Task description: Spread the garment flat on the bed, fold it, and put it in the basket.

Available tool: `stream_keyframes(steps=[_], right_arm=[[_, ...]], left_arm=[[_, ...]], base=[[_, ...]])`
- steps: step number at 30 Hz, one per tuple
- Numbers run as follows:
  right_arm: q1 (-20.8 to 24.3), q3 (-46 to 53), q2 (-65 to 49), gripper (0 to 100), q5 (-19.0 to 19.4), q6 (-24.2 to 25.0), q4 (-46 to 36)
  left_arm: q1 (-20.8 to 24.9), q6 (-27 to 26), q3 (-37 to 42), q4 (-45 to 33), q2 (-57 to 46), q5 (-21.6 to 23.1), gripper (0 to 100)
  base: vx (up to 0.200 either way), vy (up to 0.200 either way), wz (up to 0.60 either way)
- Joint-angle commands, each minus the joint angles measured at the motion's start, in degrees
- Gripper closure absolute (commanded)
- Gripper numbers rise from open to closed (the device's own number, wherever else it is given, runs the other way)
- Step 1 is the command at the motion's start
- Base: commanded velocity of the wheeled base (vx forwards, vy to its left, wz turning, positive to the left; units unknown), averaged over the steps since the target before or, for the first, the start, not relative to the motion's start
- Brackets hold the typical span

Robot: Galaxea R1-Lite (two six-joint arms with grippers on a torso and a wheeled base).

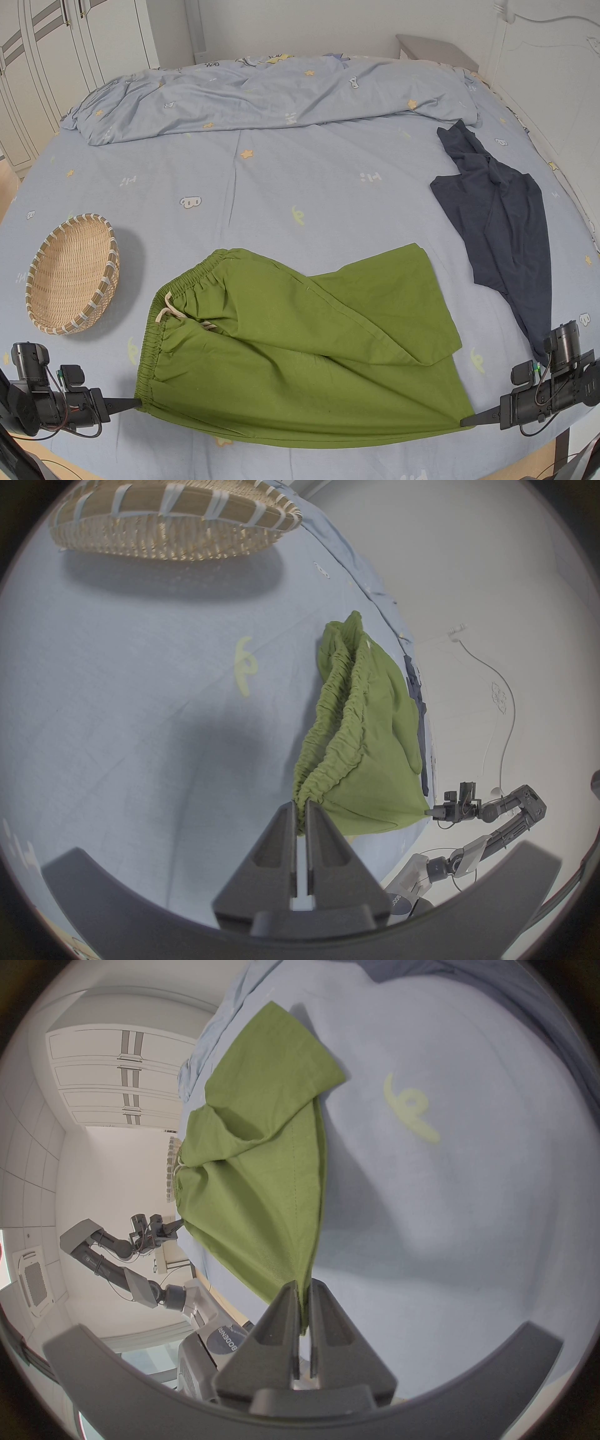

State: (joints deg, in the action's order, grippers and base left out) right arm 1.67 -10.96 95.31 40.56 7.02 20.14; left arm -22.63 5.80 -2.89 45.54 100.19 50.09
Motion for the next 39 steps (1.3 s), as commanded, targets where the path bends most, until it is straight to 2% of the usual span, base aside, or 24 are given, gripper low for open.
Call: stream_keyframes(steps=[1, 19, 20, 24, 31, 38, 39], right_arm=[[0.8, 1.6, 0.5, 100, 0.1, 0.0, 0.0], [0.9, 3.1, 6.6, 100, 0.1, -0.3, 5.6], [0.9, 3.2, 6.6, 0, 0.1, -0.4, 5.8], [1.5, 3.8, 6.6, 0, 0.1, -0.6, 7.1], [1.5, 6.2, 6.0, 0, 0.3, -0.5, 11.4], [0.4, 9.7, 1.1, 0, -1.0, -0.2, 21.2], [-0.4, 9.8, -1.2, 0, -2.7, 0.2, 23.7]], left_arm=[[-1.5, -0.5, -0.2, -0.1, 2.1, 0.0, 100], [-1.1, -8.1, 1.5, -0.4, 6.1, -0.1, 100], [-1.0, -8.4, 1.7, -0.4, 6.2, -0.1, 0], [-0.8, -10.9, 2.6, 0.2, 7.6, -0.1, 0], [-1.7, -10.9, 2.7, 0.2, 5.9, 0.2, 0], [-2.5, -8.4, 2.3, 0.2, -0.5, 0.5, 0], [-2.2, -6.9, 1.4, 0.2, -3.6, 0.5, 0]], base=[[0.0, 0.0, 0.0], [0.0, 0.0, 0.0], [0.0, 0.0, 0.0], [0.0, 0.0, 0.0], [0.0, 0.0, 0.0], [0.0, 0.0, 0.0], [0.0, 0.0, 0.0]])
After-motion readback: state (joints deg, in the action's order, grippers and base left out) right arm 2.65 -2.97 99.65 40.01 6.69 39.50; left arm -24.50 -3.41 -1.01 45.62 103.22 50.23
